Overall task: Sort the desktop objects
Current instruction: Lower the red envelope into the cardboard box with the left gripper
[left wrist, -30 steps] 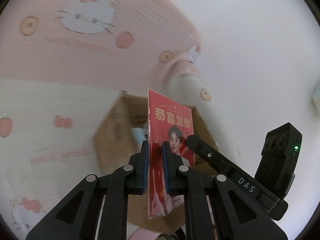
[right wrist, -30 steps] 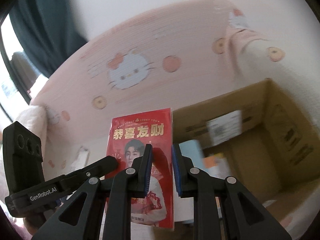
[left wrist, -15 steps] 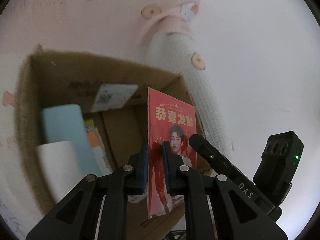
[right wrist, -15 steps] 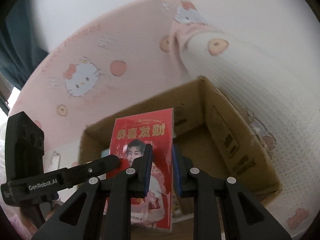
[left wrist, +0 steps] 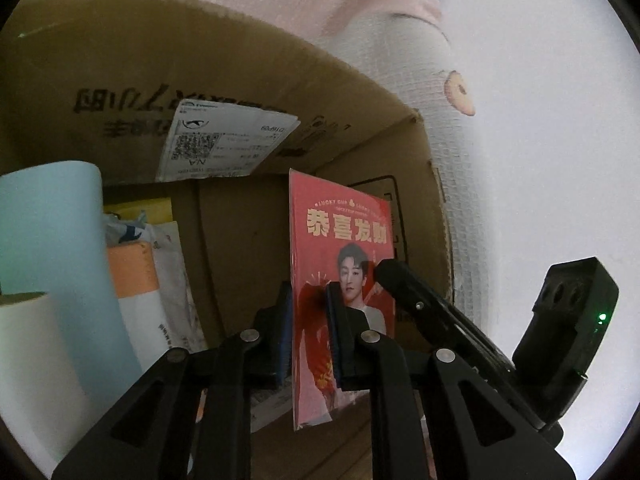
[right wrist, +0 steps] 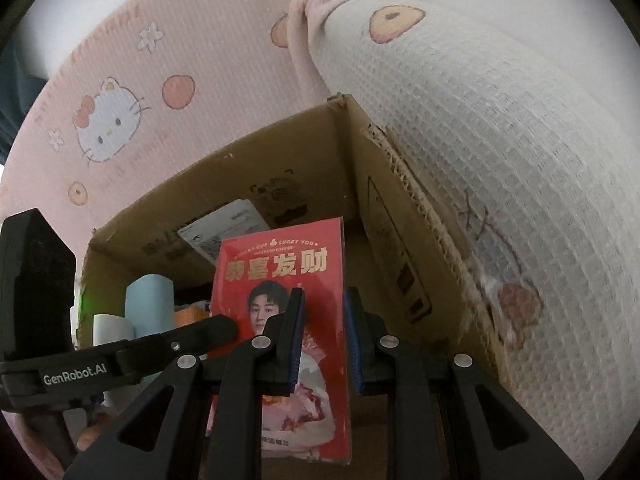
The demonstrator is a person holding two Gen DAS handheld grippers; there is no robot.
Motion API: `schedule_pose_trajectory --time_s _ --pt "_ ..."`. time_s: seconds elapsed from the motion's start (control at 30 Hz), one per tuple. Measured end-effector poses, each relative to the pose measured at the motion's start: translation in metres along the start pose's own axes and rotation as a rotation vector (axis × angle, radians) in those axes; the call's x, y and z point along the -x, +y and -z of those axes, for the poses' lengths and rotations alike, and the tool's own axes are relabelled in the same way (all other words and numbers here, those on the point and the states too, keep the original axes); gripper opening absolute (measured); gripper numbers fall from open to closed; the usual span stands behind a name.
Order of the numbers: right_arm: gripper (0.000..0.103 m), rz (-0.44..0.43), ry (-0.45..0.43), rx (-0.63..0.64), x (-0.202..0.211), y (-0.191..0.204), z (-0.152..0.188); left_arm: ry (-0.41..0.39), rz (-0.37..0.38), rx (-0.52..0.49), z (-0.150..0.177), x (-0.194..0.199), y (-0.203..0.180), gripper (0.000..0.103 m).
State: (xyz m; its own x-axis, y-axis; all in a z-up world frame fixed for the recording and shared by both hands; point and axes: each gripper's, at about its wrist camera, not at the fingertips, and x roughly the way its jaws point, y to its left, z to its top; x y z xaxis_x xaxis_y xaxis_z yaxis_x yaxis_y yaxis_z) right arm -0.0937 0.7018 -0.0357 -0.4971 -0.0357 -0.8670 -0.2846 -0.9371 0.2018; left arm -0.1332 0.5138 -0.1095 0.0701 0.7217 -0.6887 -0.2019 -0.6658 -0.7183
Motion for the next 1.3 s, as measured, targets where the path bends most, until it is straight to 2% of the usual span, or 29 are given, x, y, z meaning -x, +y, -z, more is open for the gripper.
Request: schedule_pose_trajectory --time_s 0.1,0.17,0.23,0.3,0.4,0.5,0.63,0.83,0.9,1.1,1.3 --pt "0.017 0.013 0.028 0.027 -0.006 -0.001 -0.005 0.001 -0.04 -0.016 0.001 -0.004 -0.004 0.019" --pt "0.017 0.037 0.066 0.051 -0.012 0.001 -0.009 0.025 -0.095 -0.026 0.002 -0.011 -0.006 0.025" --pt "0.017 0.053 0.119 0.067 -0.023 0.005 -0.012 0.078 -0.175 -0.02 0.003 -0.023 -0.004 0.026" --pt "0.016 0.092 0.196 0.092 -0.039 0.011 -0.012 0.091 -0.231 0.01 0.002 -0.028 0.001 0.025" --pt "0.016 0.113 0.271 0.094 -0.056 0.011 -0.014 0.088 -0.242 0.027 -0.002 -0.032 0.006 0.024" --pt "0.015 0.114 0.307 0.065 -0.063 0.005 -0.017 0.125 -0.225 0.055 -0.005 -0.038 0.012 0.025" --pt "0.016 0.09 0.308 0.038 -0.062 0.0 -0.013 0.182 -0.263 0.06 -0.006 -0.049 0.015 0.027" --pt "0.016 0.06 0.286 0.016 -0.059 -0.001 -0.013 0.139 -0.256 0.042 -0.01 -0.038 0.015 0.03" --pt "0.016 0.046 0.272 0.003 -0.059 0.001 -0.018 0.121 -0.255 0.029 -0.002 -0.026 0.019 0.037" --pt "0.016 0.134 0.209 0.008 -0.025 0.006 -0.018 0.077 -0.234 0.01 -0.004 -0.016 -0.004 0.047" --pt "0.016 0.148 0.13 0.012 0.021 0.019 -0.025 0.024 -0.163 -0.023 0.005 0.019 -0.022 0.056"
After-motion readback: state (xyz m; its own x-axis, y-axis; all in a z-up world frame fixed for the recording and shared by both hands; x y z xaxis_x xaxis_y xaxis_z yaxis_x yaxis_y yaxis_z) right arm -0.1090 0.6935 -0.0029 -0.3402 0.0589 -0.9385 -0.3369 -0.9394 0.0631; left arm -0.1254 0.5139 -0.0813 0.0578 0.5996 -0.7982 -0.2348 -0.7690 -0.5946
